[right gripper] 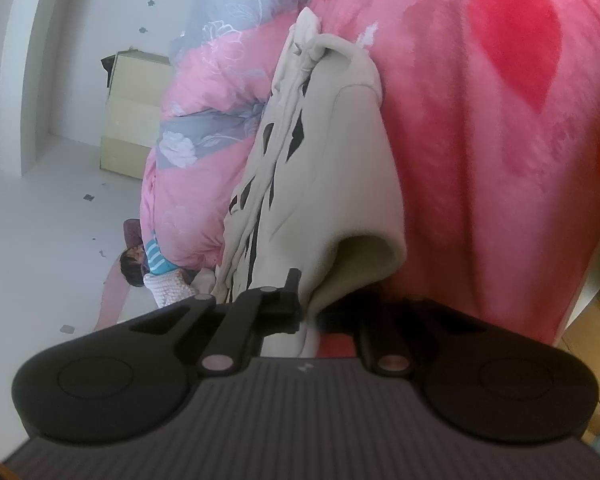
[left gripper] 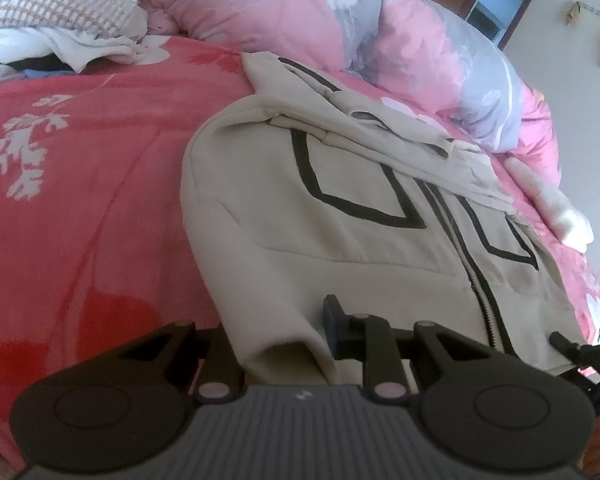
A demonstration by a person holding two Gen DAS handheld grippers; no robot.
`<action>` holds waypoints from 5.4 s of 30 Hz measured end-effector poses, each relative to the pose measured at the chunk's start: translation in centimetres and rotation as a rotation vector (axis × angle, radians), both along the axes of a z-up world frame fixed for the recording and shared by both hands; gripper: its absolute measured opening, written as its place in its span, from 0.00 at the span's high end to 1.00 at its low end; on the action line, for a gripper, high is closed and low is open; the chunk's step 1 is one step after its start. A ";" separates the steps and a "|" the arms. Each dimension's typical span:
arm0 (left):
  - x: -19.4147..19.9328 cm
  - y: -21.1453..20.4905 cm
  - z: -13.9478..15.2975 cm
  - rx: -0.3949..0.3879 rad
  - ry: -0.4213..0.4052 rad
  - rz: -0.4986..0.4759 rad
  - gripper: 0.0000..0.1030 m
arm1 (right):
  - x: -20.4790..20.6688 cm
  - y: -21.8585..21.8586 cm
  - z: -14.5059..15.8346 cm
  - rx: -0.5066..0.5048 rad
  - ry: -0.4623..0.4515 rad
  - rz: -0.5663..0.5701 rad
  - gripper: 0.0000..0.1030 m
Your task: Fold clothes
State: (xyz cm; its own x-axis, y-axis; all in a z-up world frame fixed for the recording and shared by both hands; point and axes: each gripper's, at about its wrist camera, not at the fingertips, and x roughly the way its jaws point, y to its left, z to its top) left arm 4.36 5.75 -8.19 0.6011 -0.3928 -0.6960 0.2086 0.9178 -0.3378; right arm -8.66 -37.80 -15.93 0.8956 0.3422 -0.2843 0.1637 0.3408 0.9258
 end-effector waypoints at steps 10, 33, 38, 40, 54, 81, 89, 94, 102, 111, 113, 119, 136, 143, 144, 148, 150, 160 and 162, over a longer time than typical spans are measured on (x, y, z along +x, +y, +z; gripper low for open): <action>-0.1 -0.7 0.2 0.050 -0.012 -0.011 0.77 | 0.2 0.0 0.0 0.001 0.012 0.001 0.95; -0.6 -0.4 1.6 0.039 -0.083 -0.019 0.89 | 1.2 0.7 3.1 -0.125 -0.031 0.001 0.95; -0.7 0.0 2.2 0.001 -0.107 -0.019 0.90 | 1.5 0.8 3.9 -0.141 -0.052 0.003 0.96; -0.6 0.0 2.3 -0.005 -0.112 -0.019 0.90 | 1.6 0.9 4.2 -0.144 -0.064 0.003 0.95; -0.2 -0.1 2.0 0.000 -0.114 -0.016 0.90 | 2.0 0.8 4.1 -0.136 -0.081 0.002 0.96; 1.2 -0.8 3.3 0.029 -0.090 -0.018 0.90 | 3.0 0.9 5.9 -0.124 -0.110 -0.014 0.95; 2.4 -1.2 3.7 0.042 -0.078 -0.022 0.90 | 3.9 1.2 6.8 -0.151 -0.120 -0.018 0.96; 2.8 -1.6 4.1 0.065 -0.092 -0.020 0.89 | 4.6 1.2 7.1 -0.157 -0.123 -0.018 0.96; 3.7 -2.1 4.8 0.083 -0.116 -0.022 0.89 | 5.8 1.2 7.8 -0.175 -0.137 -0.022 0.96; 5.3 -2.8 5.6 0.091 -0.154 -0.016 0.90 | 7.4 0.8 8.3 -0.191 -0.152 -0.023 0.96; 5.7 -3.0 5.7 0.094 -0.164 -0.015 0.90 | 7.9 0.7 8.4 -0.196 -0.156 -0.022 0.96; 7.7 -3.5 6.4 0.097 -0.199 -0.011 0.90 | 9.9 0.1 8.9 -0.211 -0.170 -0.016 0.96; 17.3 -6.7 7.4 0.148 -0.280 -0.023 0.90 | 18.8 -2.8 10.4 -0.270 -0.220 -0.012 0.96; 22.7 -8.6 6.8 0.185 -0.270 -0.043 0.91 | 23.4 -4.6 9.4 -0.247 -0.209 -0.025 0.96; 23.5 -8.9 6.6 0.187 -0.265 -0.045 0.90 | 24.0 -4.8 9.2 -0.244 -0.206 -0.026 0.96; 26.2 -9.5 5.6 0.187 -0.223 -0.058 0.85 | 26.6 -5.5 8.4 -0.236 -0.185 -0.027 0.96; 27.4 -9.5 5.1 0.171 -0.192 -0.068 0.81 | 27.6 -5.9 7.8 -0.228 -0.163 -0.033 0.96; 29.8 -5.7 6.1 -0.056 -0.184 0.079 0.24 | 29.7 -8.5 4.3 -0.013 -0.095 -0.063 0.76; 29.4 -4.9 6.3 -0.069 -0.183 0.098 0.24 | 29.4 -8.9 4.4 0.011 -0.118 -0.089 0.65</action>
State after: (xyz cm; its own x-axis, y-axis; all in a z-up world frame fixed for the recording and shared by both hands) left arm 33.77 0.81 -1.85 0.7524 -0.3691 -0.5456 0.1832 0.9128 -0.3649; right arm 20.69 -46.72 -11.50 0.9494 0.2627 -0.1722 0.0828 0.3198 0.9439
